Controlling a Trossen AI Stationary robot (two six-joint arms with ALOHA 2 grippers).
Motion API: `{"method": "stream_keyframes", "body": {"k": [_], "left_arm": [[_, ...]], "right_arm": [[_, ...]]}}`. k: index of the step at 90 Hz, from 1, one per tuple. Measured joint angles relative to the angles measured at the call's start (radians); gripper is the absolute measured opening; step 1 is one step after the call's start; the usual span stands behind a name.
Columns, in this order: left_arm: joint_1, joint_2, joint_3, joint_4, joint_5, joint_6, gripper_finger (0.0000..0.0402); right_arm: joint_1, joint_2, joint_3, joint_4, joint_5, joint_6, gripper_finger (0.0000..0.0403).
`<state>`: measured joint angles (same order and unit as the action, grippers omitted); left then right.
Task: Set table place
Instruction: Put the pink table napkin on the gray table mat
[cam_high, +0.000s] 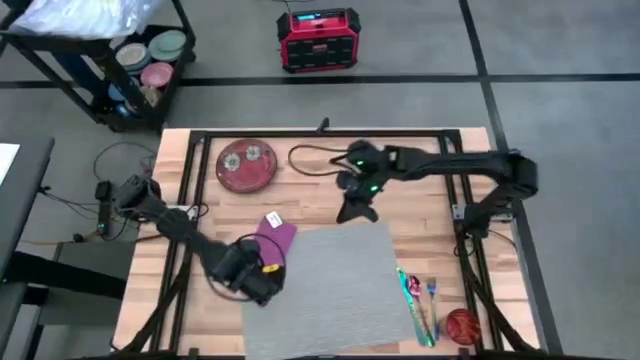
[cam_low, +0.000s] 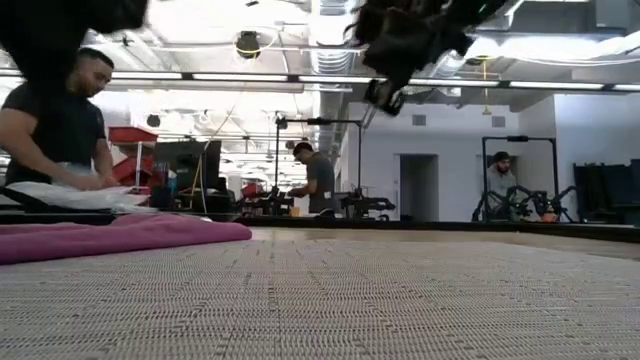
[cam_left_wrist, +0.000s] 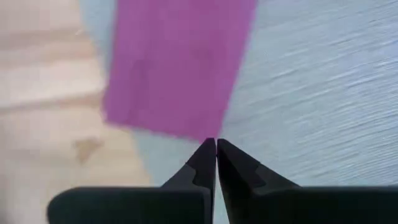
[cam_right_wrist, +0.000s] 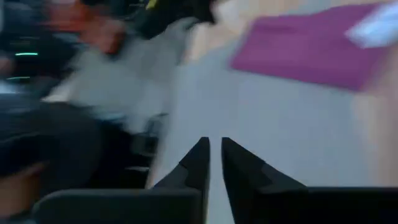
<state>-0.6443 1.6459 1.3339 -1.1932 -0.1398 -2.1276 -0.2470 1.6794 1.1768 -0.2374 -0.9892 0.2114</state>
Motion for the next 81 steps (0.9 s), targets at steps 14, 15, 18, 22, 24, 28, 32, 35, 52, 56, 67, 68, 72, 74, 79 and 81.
{"method": "stream_keyframes", "body": {"k": [14,15,18,22,24,28,32,35,52,56,67,68,72,74,79,81], "left_arm": [[-0.083,-0.001,0.03,-0.033,0.0,-0.097,0.0],[-0.088,-0.001,0.03,-0.031,0.0,-0.102,0.0],[-0.101,-0.001,0.03,-0.025,0.0,-0.117,0.0],[-0.115,-0.001,0.03,-0.015,0.0,-0.134,0.0],[-0.122,-0.001,0.03,-0.01,0.0,-0.139,0.0],[-0.134,-0.001,0.03,0.001,0.0,-0.14,0.0],[-0.144,-0.001,0.03,0.013,-0.001,-0.136,0.0],[-0.15,-0.001,0.03,0.015,0.0,-0.135,0.0],[-0.193,-0.001,0.03,0.019,-0.003,-0.133,0.0],[-0.206,-0.001,0.03,0.03,-0.003,-0.134,0.0],[-0.238,-0.001,0.03,0.039,-0.003,-0.136,0.0],[-0.24,0.0,0.03,0.039,-0.003,-0.137,0.0],[-0.248,0.0,0.03,0.038,-0.003,-0.137,0.0],[-0.252,0.0,0.03,0.037,-0.003,-0.137,0.0],[-0.259,0.0,0.03,0.034,-0.003,-0.132,0.0],[-0.262,0.0,0.03,0.034,-0.003,-0.13,0.0]], "right_arm": [[-0.011,0.161,0.07,0.116,-0.092,0.102,0.0111],[-0.012,0.171,0.078,0.115,-0.093,0.103,0.0115],[-0.014,0.202,0.108,0.114,-0.097,0.106,0.0124],[-0.018,0.238,0.149,0.12,-0.095,0.106,0.0134],[-0.019,0.256,0.169,0.119,-0.09,0.106,0.0138],[-0.019,0.291,0.211,0.115,-0.084,0.109,0.0142],[-0.019,0.325,0.252,0.117,-0.066,0.118,0.0144],[-0.016,0.353,0.284,0.116,-0.05,0.124,0.0144],[-0.001,0.484,0.419,0.109,0.102,0.129,0.013],[0.0,0.506,0.437,0.085,0.147,0.123,0.0126],[0.006,0.555,0.495,-0.054,0.266,0.01,0.0119],[0.008,0.557,0.502,-0.071,0.277,-0.004,0.0119],[0.014,0.568,0.531,-0.144,0.335,-0.068,0.0118],[0.019,0.572,0.547,-0.173,0.37,-0.103,0.0118],[0.034,0.583,0.58,-0.24,0.454,-0.185,0.0118],[0.038,0.585,0.59,-0.264,0.476,-0.209,0.0118]]}}
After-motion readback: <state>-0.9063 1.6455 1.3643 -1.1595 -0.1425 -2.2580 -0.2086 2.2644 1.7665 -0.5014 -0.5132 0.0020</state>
